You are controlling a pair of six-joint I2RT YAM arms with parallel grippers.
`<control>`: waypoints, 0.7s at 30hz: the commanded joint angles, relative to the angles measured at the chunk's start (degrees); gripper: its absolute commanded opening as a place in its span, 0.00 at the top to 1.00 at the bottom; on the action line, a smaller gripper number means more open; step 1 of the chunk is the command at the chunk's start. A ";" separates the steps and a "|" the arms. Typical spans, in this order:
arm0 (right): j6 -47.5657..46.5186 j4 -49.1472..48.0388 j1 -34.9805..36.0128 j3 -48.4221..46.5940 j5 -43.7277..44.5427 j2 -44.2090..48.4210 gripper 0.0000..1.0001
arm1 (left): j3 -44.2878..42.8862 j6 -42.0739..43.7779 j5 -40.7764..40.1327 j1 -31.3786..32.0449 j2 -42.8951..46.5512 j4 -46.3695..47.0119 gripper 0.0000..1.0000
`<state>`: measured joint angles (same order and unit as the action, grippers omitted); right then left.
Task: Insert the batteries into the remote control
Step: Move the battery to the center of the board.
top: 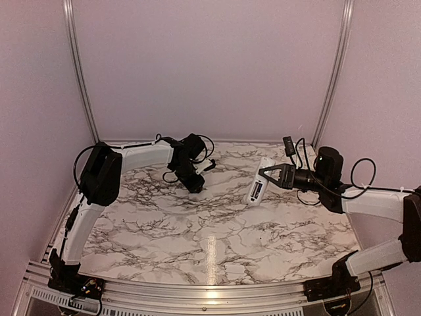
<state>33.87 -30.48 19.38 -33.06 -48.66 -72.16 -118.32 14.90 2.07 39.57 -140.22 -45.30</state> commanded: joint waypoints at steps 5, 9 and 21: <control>0.24 -2.14 -0.48 -1.02 -1.26 -0.71 1.00 | -0.22 0.28 -0.57 0.39 -1.04 -1.23 0.76; 0.02 -1.87 -0.43 -1.30 -1.35 -0.79 1.00 | 2.68 -0.86 -1.03 1.01 0.75 -1.28 0.86; 3.06 -2.67 -0.48 -0.10 -2.29 -0.75 1.00 | 14.02 -20.73 1.59 1.45 10.59 -2.34 1.00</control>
<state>34.72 -31.05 19.35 -33.06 -49.71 -72.55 -109.12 4.99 1.72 40.69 -134.45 -44.95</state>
